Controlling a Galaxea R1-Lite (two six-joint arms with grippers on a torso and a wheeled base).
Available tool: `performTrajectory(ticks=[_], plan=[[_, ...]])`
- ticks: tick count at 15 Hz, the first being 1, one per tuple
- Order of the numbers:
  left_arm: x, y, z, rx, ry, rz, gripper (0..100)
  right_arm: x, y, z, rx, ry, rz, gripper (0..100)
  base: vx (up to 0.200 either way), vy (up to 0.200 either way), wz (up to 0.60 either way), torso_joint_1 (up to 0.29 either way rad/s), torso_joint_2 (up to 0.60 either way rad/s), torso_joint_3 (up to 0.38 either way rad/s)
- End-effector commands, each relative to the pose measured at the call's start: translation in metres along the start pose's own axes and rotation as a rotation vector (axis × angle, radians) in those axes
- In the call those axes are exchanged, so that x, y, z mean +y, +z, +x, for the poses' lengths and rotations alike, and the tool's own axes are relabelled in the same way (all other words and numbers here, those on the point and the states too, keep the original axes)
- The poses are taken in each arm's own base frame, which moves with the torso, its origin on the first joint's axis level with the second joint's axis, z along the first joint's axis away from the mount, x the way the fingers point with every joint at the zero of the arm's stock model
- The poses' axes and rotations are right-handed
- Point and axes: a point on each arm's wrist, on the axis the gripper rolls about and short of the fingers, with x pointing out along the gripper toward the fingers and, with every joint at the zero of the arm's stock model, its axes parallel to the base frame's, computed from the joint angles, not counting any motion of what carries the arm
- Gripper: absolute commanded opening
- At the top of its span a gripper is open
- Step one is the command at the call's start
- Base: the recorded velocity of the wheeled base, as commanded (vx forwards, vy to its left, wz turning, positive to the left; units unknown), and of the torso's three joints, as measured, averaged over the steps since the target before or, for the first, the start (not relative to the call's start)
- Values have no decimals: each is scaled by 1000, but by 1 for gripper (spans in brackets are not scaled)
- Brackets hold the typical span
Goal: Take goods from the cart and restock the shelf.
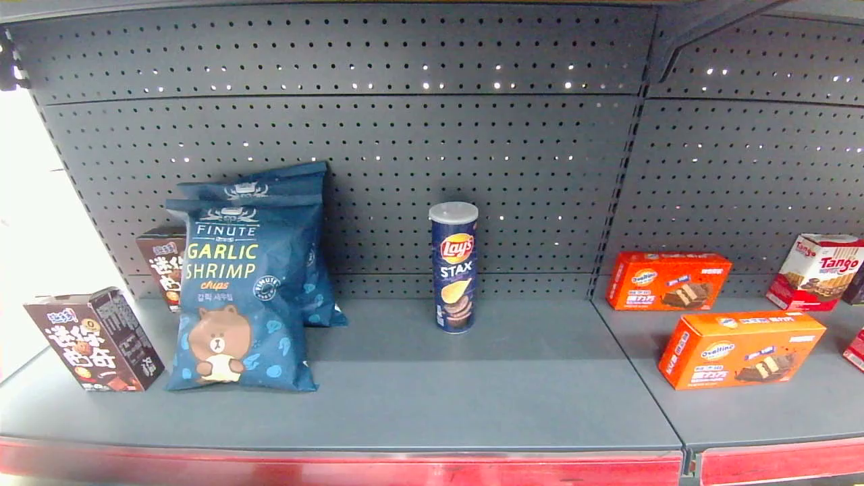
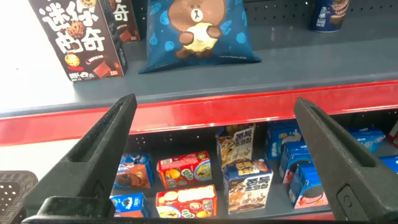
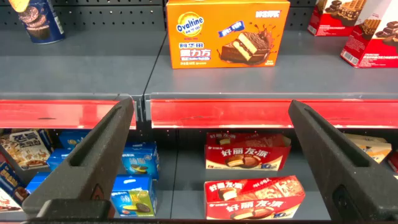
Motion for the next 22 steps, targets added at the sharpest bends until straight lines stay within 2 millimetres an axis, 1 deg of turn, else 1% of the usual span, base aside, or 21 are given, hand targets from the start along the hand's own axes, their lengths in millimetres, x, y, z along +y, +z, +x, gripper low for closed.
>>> performTrajectory(ticks=[1, 13, 20, 22], plan=[[0, 0, 0, 1, 1, -1, 100, 0, 0, 0, -1, 0, 0, 100, 0, 0, 0, 0, 0, 0], [0, 0, 0, 1, -1, 0, 100, 0, 0, 0, -1, 0, 0, 100, 0, 0, 0, 0, 0, 0], [0, 0, 0, 1, 7, 8, 100, 0, 0, 0, -1, 0, -1, 100, 0, 0, 600, 5, 2, 2], [0, 0, 0, 2, 21, -15, 100, 0, 0, 0, -1, 0, -1, 100, 0, 0, 600, 5, 7, -5]])
